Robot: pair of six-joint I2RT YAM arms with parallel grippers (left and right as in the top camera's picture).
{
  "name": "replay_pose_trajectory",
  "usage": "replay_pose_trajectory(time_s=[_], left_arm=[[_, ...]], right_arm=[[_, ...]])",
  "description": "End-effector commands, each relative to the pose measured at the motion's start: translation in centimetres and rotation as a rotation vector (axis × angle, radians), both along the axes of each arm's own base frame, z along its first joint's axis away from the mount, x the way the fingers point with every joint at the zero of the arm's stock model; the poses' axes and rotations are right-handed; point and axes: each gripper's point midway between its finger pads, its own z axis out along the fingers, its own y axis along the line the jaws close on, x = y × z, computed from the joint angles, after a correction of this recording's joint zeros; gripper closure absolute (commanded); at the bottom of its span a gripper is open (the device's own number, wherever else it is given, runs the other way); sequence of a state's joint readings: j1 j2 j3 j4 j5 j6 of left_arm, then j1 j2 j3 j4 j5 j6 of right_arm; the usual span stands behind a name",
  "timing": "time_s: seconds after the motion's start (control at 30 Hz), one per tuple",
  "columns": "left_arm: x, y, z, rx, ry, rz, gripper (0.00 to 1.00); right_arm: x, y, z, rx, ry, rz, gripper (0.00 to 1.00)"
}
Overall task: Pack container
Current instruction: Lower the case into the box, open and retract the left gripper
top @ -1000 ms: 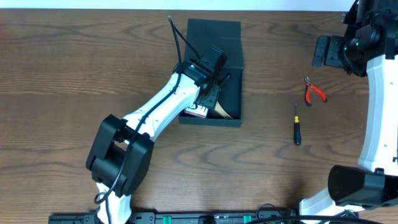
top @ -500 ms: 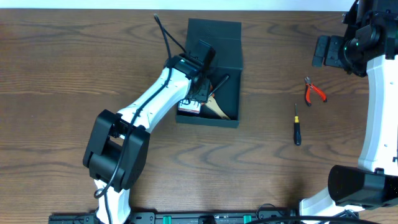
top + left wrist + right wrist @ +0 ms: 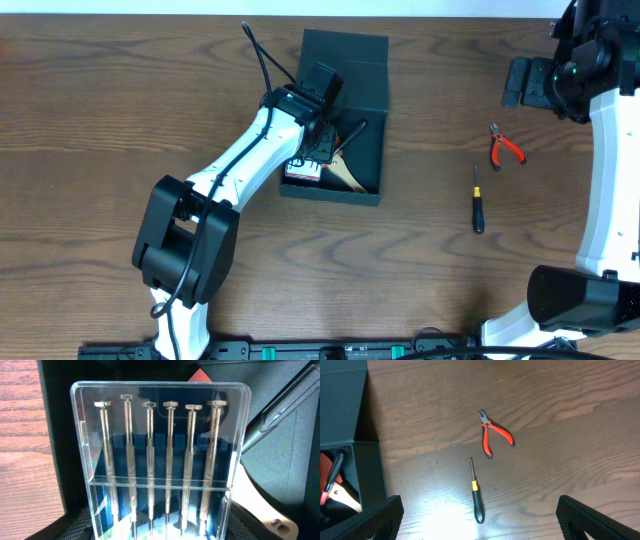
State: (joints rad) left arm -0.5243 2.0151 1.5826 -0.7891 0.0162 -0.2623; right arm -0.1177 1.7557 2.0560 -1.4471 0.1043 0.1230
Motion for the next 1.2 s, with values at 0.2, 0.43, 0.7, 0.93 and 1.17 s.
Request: replay_pose_trajectory(time_s=[0.2,0.43,0.7,0.93,1.17], left_arm=[[0.8,-0.4,0.6,-0.017,-0.022,0.006,0.37],[0.8,-0.4,0.6,-0.018,-0.023,0.006,0.18],[0.9,-0.5,0.6,-0.018,-0.024,0.006,0.13],[0.7,-1.5,2.3,-0.086,-0.037,-0.01,0.13],[1.3,-4.0,9.3,-0.254,-0.13,-0.055,0.13]], right_arm=[[-0.1,0.1,0.6,0.006,-0.018,-0.008,0.01],[-0.1,0.1,0.6,0.006,-0.018,-0.008,0.01],[-0.1,0.1,0.6,0.006,-0.018,-0.008,0.01],[-0.1,0.1,0.6,0.006,-0.018,-0.008,0.01],[-0.1,0.1,0.6,0.006,-0.018,-0.008,0.01]])
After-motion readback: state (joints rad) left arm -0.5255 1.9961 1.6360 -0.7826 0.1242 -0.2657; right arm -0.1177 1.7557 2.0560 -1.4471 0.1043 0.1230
